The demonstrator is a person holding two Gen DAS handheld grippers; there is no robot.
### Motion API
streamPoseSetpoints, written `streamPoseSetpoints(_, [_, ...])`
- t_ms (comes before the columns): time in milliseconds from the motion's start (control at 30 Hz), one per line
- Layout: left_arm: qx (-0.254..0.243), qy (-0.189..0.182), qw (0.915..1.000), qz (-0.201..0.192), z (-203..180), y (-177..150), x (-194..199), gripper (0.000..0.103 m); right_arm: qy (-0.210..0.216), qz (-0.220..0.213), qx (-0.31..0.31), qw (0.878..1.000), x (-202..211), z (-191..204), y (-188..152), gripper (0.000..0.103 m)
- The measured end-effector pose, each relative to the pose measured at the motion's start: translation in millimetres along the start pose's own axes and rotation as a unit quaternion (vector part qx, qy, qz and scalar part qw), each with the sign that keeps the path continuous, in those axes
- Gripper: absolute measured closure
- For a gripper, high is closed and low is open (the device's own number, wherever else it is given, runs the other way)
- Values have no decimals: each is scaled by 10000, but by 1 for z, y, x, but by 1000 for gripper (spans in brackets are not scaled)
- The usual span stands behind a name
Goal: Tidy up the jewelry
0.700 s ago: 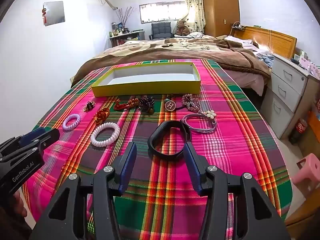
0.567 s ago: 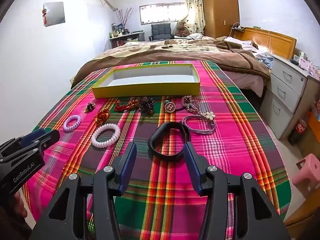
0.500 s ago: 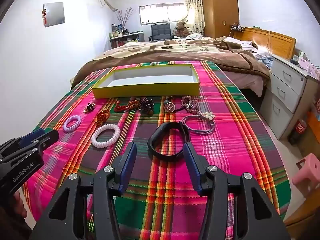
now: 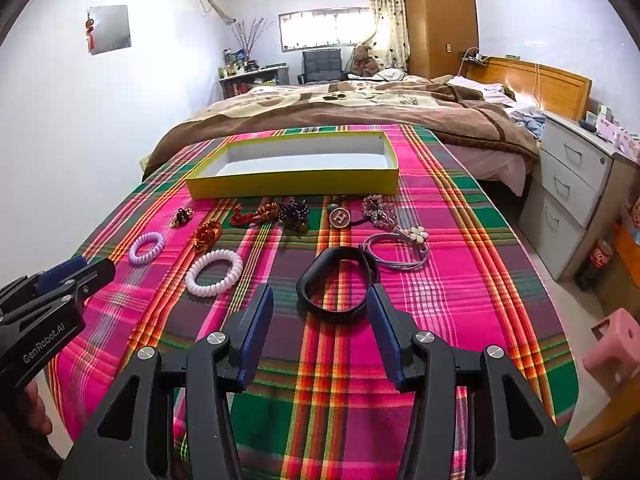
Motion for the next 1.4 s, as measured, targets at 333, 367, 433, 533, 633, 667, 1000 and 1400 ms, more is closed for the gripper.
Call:
streamPoseSetpoints(333, [30,1,10000,13,5,0,2,63,5,-4,-18,10000,-1,-1,-1,53])
streamPoseSetpoints(367, [29,2,10000,8,5,0,2,63,4,-7,-21,10000,-1,-1,-1,53])
streamPoseSetpoints(433, [31,7,10000,17,5,0,2,63,4,-9,-24,10000,-1,-1,-2,53])
streamPoseSetpoints(533, [28,7,10000,16,5,1,2,63,-1,-9,-22,10000,-1,-1,-2,53])
streamPoseSetpoints(633, [27,5,10000,13,5,0,4,63,-2,-12,-25,10000,-1,-1,-2,53])
streamPoseSetpoints(667, [26,5,10000,16,5,0,4,63,3,-11,-21,10000,-1,-1,-2,53])
streamPoseSetpoints(1000, [12,1,10000,16,5,0,4,63,-1,-14,-24,10000,0,-1,-2,53])
streamPoseSetpoints(1400, [4,5,10000,29,3,-1,2,63,5,-7,-28,10000,2,-2,-3,53])
Point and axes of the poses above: each gripper's, at about its wrist camera, not at the fingertips, and x roughly against the way its jaws point, z to its left, y to its top, the point moved 9 cm from there along -x, roughly the way its jaws point, and after that the axes turned 7 degrees about y, right-handed, at the moved point
